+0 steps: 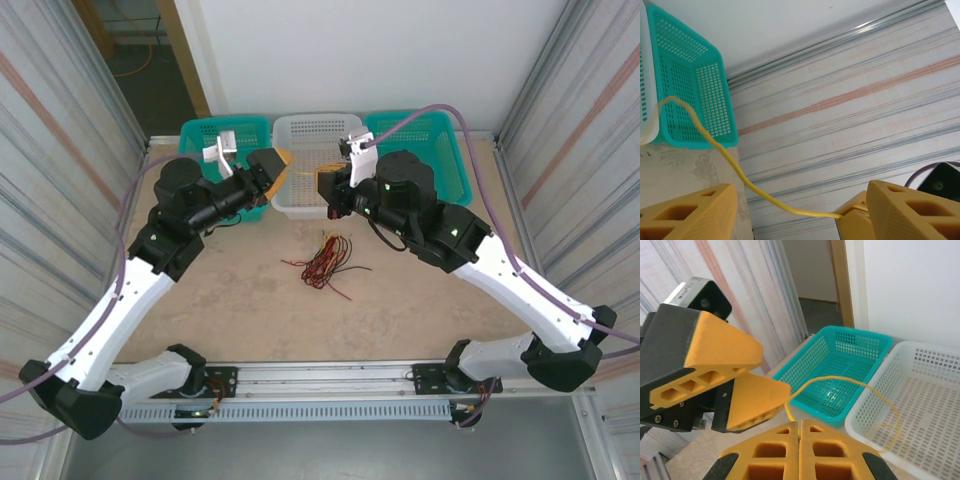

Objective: Untangle the cables

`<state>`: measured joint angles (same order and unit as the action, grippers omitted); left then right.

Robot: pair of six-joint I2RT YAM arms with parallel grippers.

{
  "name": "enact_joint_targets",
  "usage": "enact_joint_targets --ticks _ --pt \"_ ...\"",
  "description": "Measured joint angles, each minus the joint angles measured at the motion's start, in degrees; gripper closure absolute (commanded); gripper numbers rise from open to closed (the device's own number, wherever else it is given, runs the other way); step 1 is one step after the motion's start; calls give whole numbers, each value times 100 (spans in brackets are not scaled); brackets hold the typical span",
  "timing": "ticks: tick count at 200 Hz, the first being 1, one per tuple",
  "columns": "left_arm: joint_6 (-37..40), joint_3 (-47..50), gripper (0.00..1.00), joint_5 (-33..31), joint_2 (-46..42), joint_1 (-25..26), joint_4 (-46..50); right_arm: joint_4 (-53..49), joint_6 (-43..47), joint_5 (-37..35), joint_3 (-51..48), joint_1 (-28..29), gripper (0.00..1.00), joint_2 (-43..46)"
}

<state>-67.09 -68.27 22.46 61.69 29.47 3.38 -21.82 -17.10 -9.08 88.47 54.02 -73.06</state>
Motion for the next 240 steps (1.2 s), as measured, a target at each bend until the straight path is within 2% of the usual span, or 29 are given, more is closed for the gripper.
enact_joint_targets --ticks 28,59,99,112,115,121,128,135,139,146,167,188,217,240 --pt "-127 59 43 26 39 -2 -4 59 151 -179 0 208 100 -96" --pt "-192 59 64 55 162 -17 0 131 280 -262 0 369 100 -203" --pt "-192 57 100 101 212 -66 -74 107 306 -291 -13 415 100 -203" --pt "-179 57 100 116 210 -103 -66 107 304 -293 -33 422 100 -203" --pt "-168 57 100 125 212 -107 -68 109 306 -286 -33 422 97 -203" --pt "-151 57 100 157 212 -138 -68 111 302 -289 -39 422 87 -203" --pt "-122 55 100 197 212 -170 -66 116 304 -289 -55 422 69 -203" --pt "-55 46 100 208 212 -210 -63 118 291 -295 -68 428 59 -203" --pt "-22 42 100 223 214 -240 -50 127 289 -313 -81 435 47 -199" --pt "55 24 100 247 221 -317 -17 133 286 -358 -131 450 41 -168" --pt "431 -127 100 343 297 -691 192 125 275 -619 -431 446 40 59" --pt "1003 -385 100 417 450 -1300 483 72 205 -828 -802 358 39 422" --pt "2149 -632 100 498 813 -2149 981 -142 -144 -979 -1314 -20 40 1080" --pt "3167 -737 100 417 1279 -2398 1290 -260 -461 -970 -1657 -280 42 1469"
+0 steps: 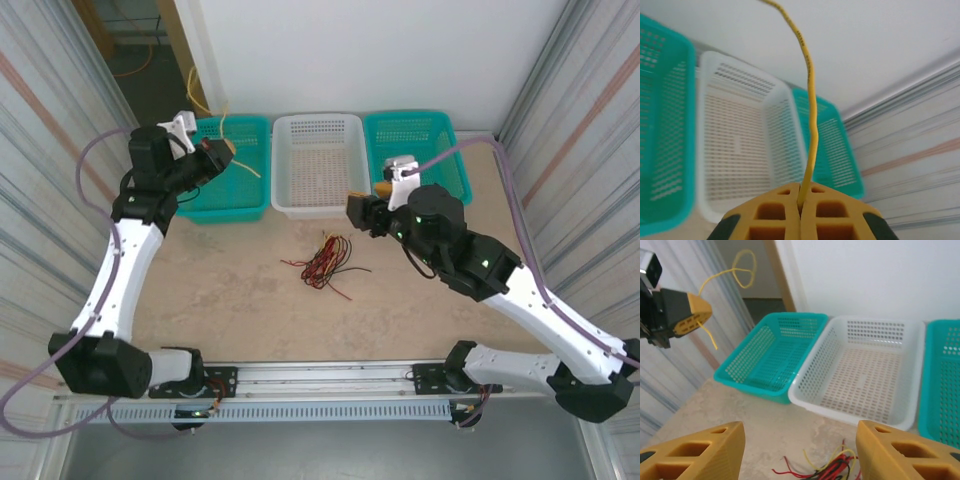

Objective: Untangle the cables

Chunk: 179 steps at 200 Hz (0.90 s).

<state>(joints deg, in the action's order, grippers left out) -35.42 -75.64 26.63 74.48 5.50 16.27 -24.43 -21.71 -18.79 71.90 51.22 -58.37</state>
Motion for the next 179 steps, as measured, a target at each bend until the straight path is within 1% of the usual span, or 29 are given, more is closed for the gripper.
enact_joint_targets --ticks 28,55,69,85,103,137,179 --pt "1069 -63 100 -321 691 -9 94 -177 -269 72 -192 -63 45 61" --pt "1875 -197 100 -927 1244 -4 144 -243 -382 162 -219 -63 47 -61" --pt "2236 -481 100 -1134 1572 -4 192 -258 -446 221 -219 -63 47 -109" --pt "2594 -1027 100 -1268 2039 -4 264 -267 -479 264 -219 -63 48 -160" --pt "2896 -1405 100 -1445 2396 -2 275 -269 -485 345 -225 -74 48 -205" --pt "3211 -1392 100 -1786 2647 -2 162 -269 -487 483 -343 -247 49 -210" --pt "3294 -1340 100 -1998 3012 -2 81 -284 -529 691 -457 -525 50 -219"
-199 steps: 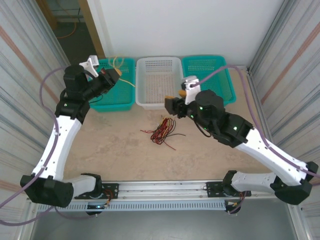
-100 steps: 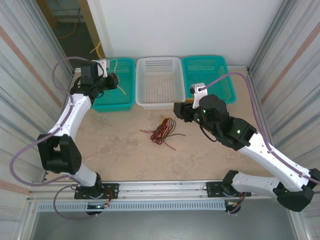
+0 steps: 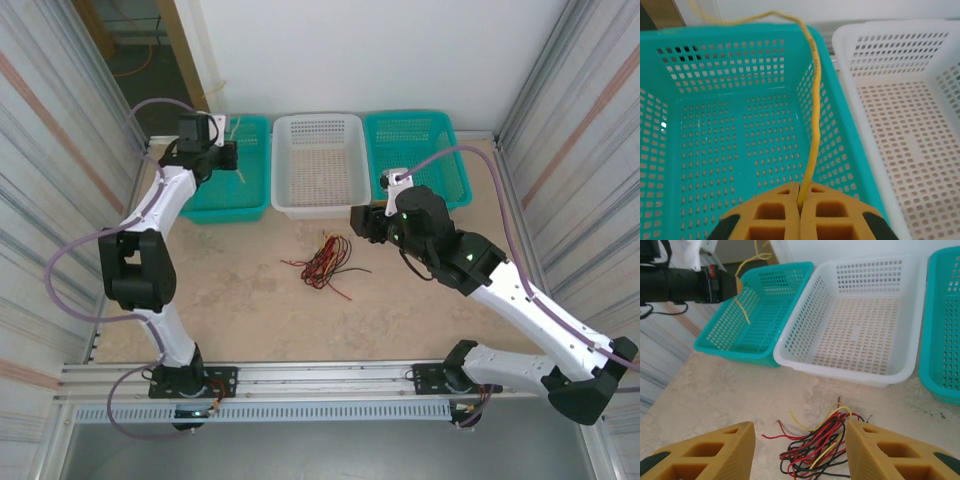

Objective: Untangle the cables

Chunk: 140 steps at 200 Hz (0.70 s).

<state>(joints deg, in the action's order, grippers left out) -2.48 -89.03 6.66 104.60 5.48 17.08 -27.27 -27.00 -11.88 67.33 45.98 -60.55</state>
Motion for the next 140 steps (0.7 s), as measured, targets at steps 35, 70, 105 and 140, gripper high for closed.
enact_joint_targets --ticks 35,70,105,140 --pt "33 264 67 -175 111 15 -55 0 -7 127 0 -87 50 -28" --pt "-2 295 33 -297 317 15 -94 -4 -81 170 0 -114 50 -83" --pt "-31 442 32 -356 321 76 -109 -9 -107 173 0 -140 50 -96" --pt "-28 446 32 -544 223 271 -105 -72 -133 190 0 -140 48 -140"
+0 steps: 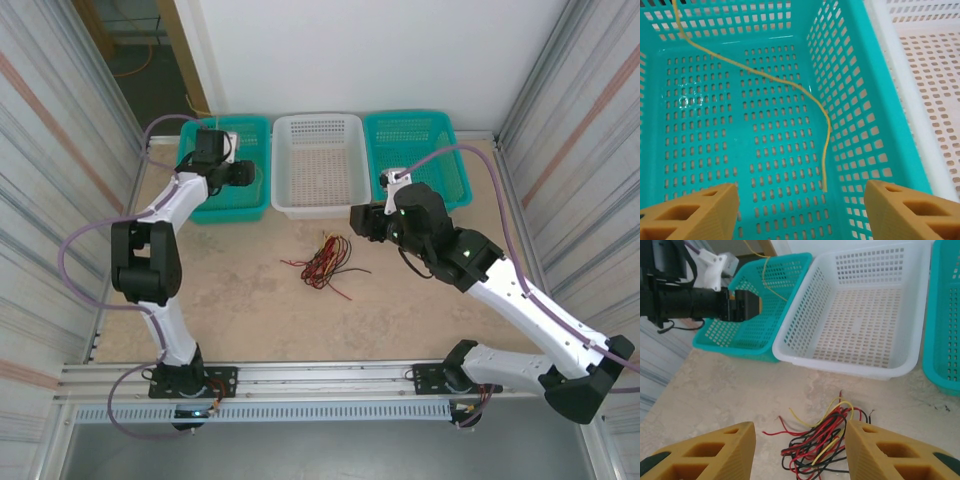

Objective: Untangle the cables

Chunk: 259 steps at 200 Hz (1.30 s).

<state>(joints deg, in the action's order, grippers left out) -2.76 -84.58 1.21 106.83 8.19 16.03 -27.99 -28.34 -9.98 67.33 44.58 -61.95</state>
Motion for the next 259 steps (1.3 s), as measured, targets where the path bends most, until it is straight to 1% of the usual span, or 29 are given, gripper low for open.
enact_joint_targets --ticks 23,38,51,73,89,127,148,155,169,196,211,220,246,259 --pt "-2 109 34 -345 -413 184 15 -240 -109 57 0 0 45 -219" --pt "-76 269 35 -518 -966 350 46 -420 -199 149 0 0 44 -468" --pt "-262 498 35 -522 -1565 522 33 -564 -293 273 0 2 44 -743" --pt "-831 1113 42 -136 -2747 857 11 -708 -367 439 2 46 43 -1300" --pt "-1366 1749 43 269 -3523 1062 -28 -826 -382 507 92 133 41 -1777" --pt "-2516 3565 43 844 -4771 1423 181 -918 -321 555 767 382 41 -2889" --pt "-2881 4155 40 977 -5252 1803 393 -914 -247 553 1071 389 43 -3287" --pt "-2964 4271 39 981 -5410 1934 435 -914 -221 549 1172 378 46 -3429" --pt "-3132 4446 37 988 -5709 2146 474 -898 -107 527 1335 374 57 -3687" --pt "-3364 4721 35 994 -5943 2280 474 -881 44 463 1467 341 72 -4039" --pt "-3434 4837 34 977 -5899 2361 470 -868 81 393 1464 328 91 -4118" --pt "-3460 4881 33 973 -5853 2435 472 -866 151 376 1464 304 100 -4144" --pt "-3458 4900 30 927 -5681 2693 413 -857 203 284 1462 286 100 -4107" --pt "-3399 4900 29 901 -5584 2844 323 -839 203 232 1397 313 100 -3932"
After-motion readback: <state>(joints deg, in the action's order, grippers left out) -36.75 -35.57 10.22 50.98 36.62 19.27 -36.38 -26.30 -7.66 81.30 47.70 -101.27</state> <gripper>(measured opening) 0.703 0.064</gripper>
